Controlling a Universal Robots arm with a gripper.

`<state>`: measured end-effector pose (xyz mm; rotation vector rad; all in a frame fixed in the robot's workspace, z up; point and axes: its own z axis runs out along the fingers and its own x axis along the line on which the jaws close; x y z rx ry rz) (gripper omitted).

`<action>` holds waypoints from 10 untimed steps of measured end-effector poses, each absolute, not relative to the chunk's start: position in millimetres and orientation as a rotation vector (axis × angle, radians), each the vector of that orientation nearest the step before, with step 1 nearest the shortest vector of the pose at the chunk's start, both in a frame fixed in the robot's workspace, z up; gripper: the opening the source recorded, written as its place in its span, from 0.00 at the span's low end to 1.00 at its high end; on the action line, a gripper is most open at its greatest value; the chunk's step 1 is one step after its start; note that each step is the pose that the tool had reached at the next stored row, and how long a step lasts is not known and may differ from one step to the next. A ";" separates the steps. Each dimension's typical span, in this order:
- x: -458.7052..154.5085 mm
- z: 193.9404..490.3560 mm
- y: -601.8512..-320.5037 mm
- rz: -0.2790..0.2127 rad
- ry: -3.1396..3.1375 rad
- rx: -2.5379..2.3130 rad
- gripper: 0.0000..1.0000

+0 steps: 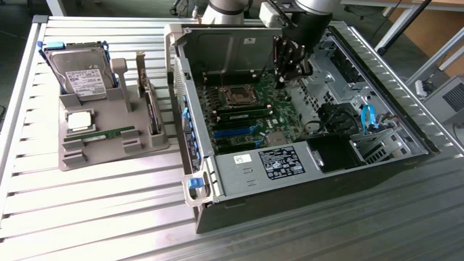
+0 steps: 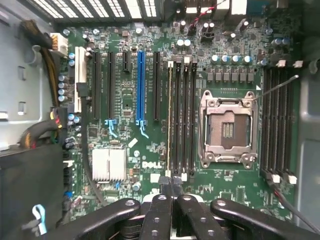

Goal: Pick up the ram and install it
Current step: 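Press down the ram until it locks into place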

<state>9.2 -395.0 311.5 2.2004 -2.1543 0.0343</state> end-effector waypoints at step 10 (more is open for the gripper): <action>10.7 329.2 -394.9 0.034 -2.165 2.190 0.09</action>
